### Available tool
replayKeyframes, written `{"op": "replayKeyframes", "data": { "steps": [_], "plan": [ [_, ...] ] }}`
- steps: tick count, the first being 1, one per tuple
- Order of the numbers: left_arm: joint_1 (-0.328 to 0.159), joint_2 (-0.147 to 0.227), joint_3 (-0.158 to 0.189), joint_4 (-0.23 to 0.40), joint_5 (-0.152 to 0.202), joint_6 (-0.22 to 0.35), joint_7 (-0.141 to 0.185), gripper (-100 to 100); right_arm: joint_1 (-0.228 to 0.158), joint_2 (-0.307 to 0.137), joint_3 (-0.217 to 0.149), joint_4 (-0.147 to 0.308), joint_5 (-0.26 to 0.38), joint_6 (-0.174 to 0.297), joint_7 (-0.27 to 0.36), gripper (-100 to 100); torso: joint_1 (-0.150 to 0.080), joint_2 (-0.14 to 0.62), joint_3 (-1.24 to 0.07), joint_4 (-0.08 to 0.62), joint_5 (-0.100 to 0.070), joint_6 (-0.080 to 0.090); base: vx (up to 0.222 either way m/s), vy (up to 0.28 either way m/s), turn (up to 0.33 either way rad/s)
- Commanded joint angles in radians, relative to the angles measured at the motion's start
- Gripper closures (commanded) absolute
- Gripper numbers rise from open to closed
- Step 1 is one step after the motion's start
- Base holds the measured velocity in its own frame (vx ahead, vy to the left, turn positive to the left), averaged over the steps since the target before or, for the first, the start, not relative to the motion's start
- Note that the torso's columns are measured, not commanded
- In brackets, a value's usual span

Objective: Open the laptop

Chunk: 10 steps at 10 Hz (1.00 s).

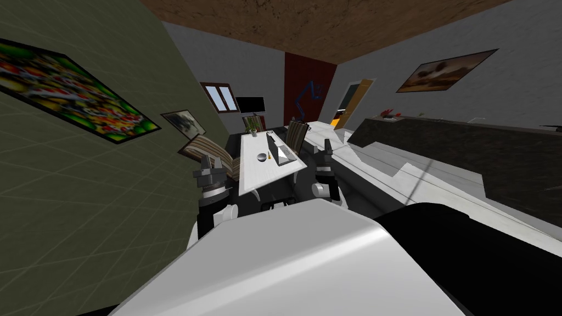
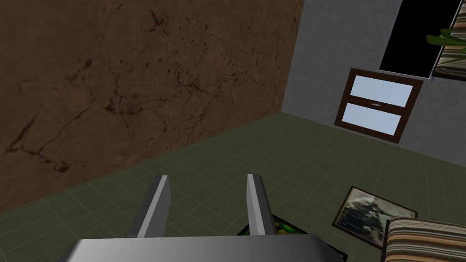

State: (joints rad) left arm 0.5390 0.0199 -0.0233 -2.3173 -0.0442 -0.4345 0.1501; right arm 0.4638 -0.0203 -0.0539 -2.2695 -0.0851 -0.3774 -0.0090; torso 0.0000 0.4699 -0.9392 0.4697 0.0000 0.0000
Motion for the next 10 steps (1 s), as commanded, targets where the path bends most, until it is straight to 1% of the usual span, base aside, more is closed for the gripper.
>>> {"op": "replayKeyframes", "data": {
  "steps": [1,2,3,4,5,10],
  "plan": [
    [0.0,0.0,0.0,0.0,0.0,0.0,0.0,0,0.0,0.0,0.0,0.0,0.0,0.0,0.0,0,0.0,0.074,-0.148,0.074,0.0,0.0,0.0,0.0,0.0],
    [0.0,0.0,0.0,0.0,0.0,0.0,0.0,0,0.0,0.0,0.0,0.0,0.0,0.0,0.0,0,0.0,0.148,-0.295,0.148,0.0,0.0,0.0,0.0,0.0],
    [0.0,0.0,0.0,0.0,0.0,0.0,0.0,0,-0.005,-0.048,-0.004,0.015,0.019,0.006,0.014,-100,0.0,0.221,-0.443,0.221,0.0,0.0,0.007,0.02,0.054],
    [0.0,0.0,0.0,0.0,0.0,0.0,0.0,0,-0.008,-0.069,-0.007,0.025,0.031,0.009,0.023,-100,0.001,0.255,-0.512,0.254,0.0,0.0,-0.004,0.037,0.061],
    [0.0,0.0,0.0,0.0,0.0,0.0,0.0,0,-0.012,-0.09,-0.01,0.036,0.045,0.014,0.034,-100,0.002,0.265,-0.531,0.264,0.001,0.0,-0.007,0.053,0.05],
    [0.0,0.0,0.0,0.0,0.0,0.0,0.0,0,-0.04,-0.192,-0.034,0.112,0.149,0.044,0.112,-100,0.0,0.268,-0.537,0.268,0.0,0.0,0.004,0.061,0.084]
  ]
}}
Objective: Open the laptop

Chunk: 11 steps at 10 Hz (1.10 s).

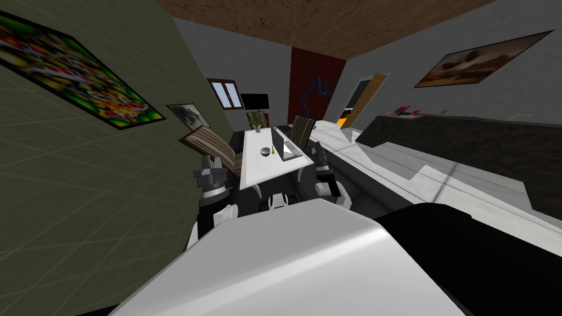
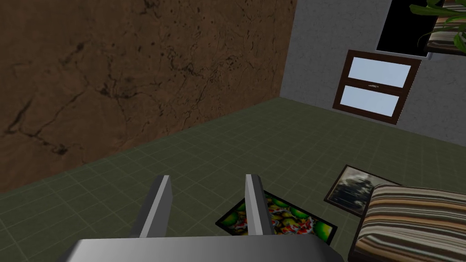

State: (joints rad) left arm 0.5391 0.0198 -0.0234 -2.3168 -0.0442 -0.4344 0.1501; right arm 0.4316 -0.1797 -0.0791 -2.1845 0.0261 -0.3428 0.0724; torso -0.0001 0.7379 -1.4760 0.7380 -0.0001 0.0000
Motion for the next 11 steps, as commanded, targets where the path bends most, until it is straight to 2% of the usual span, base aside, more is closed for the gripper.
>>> {"op": "replayKeyframes", "data": {
  "steps": [1,11],
  "plan": [
    [0.0,0.0,0.0,0.0,0.0,0.0,0.0,0,-0.014,-0.052,-0.015,0.044,0.064,0.016,0.05,-100,0.0,0.0,0.0,0.0,0.0,0.0,0.021,0.087,0.102],
    [0.0,0.0,0.0,0.0,0.0,0.0,0.0,0,-0.089,-0.257,-0.083,0.252,0.361,0.101,0.272,-100,0.0,0.0,0.0,0.0,0.0,0.0,0.009,0.094,0.118]
  ]
}}
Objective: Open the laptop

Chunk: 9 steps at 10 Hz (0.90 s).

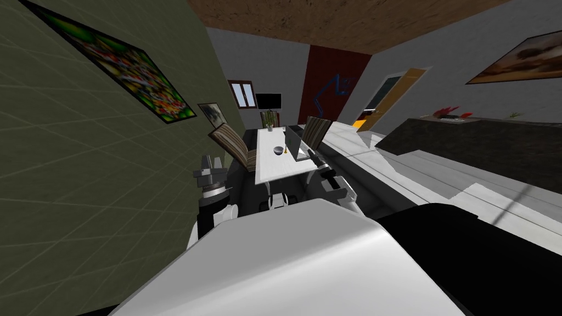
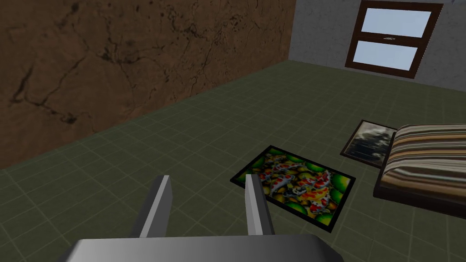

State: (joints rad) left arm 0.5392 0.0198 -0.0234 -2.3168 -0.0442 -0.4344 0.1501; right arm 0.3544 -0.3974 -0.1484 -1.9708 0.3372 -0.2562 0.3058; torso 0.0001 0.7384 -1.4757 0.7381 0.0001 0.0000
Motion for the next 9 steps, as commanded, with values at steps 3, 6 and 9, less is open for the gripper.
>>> {"op": "replayKeyframes", "data": {
  "steps": [3,6,9],
  "plan": [
    [0.0,0.0,0.0,0.0,0.0,0.0,0.0,0,-0.039,-0.115,-0.035,0.118,0.145,0.044,0.11,-100,0.0,0.0,0.0,0.0,0.0,0.0,0.015,0.097,0.134],
    [0.0,0.0,0.0,0.0,0.0,0.0,0.0,0,-0.068,-0.198,-0.057,0.198,0.236,0.074,0.182,-100,0.001,-0.001,0.0,0.0,0.0,0.0,0.02,0.097,0.124],
    [0.0,0.0,0.0,0.0,0.0,0.0,0.0,0,-0.087,-0.255,-0.071,0.266,0.306,0.095,0.229,-100,-0.002,0.0,0.0,0.0,-0.001,0.0,0.02,0.063,0.077]
  ]
}}
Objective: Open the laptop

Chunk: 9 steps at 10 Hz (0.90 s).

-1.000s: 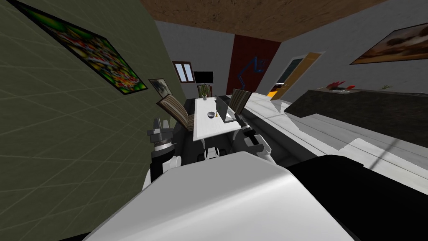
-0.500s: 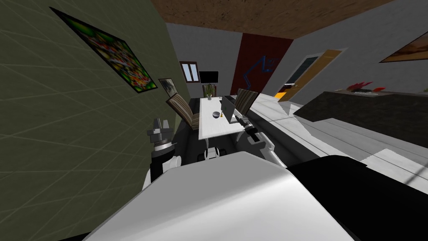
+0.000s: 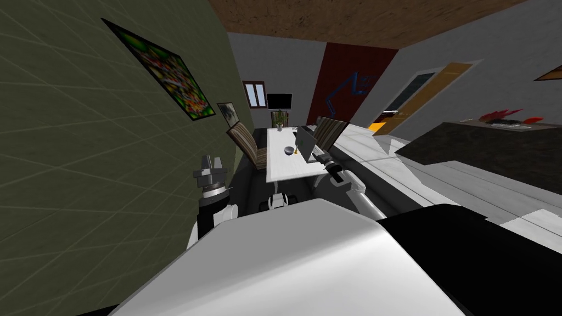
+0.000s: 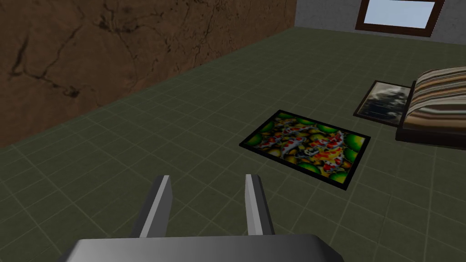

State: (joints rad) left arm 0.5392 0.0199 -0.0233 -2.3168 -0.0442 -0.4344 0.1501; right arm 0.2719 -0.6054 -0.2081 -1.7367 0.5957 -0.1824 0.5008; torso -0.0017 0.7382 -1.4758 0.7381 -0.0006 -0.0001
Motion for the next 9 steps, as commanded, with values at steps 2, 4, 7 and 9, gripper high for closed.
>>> {"op": "replayKeyframes", "data": {
  "steps": [2,4,7,9],
  "plan": [
    [0.0,0.0,0.0,0.0,0.0,0.0,0.0,0,-0.024,-0.102,-0.025,0.086,0.109,0.042,0.08,-100,0.003,-0.001,-0.001,0.0,0.001,0.0,0.032,0.091,0.127],
    [0.0,0.0,0.0,0.0,0.0,0.0,0.0,0,-0.041,-0.154,-0.037,0.147,0.167,0.06,0.123,-100,0.002,0.0,0.0,0.0,0.001,0.0,0.019,0.094,0.134],
    [0.0,0.0,0.0,0.0,0.0,0.0,0.0,0,-0.057,-0.201,-0.049,0.196,0.219,0.077,0.162,-100,-0.001,0.0,0.0,0.0,0.0,0.001,0.021,0.059,0.06],
    [0.0,0.0,0.0,0.0,0.0,0.0,0.0,0,-0.07,-0.241,-0.059,0.237,0.264,0.092,0.195,-100,0.001,0.0,0.0,0.0,0.0,0.0,0.019,0.055,0.091]
  ]
}}
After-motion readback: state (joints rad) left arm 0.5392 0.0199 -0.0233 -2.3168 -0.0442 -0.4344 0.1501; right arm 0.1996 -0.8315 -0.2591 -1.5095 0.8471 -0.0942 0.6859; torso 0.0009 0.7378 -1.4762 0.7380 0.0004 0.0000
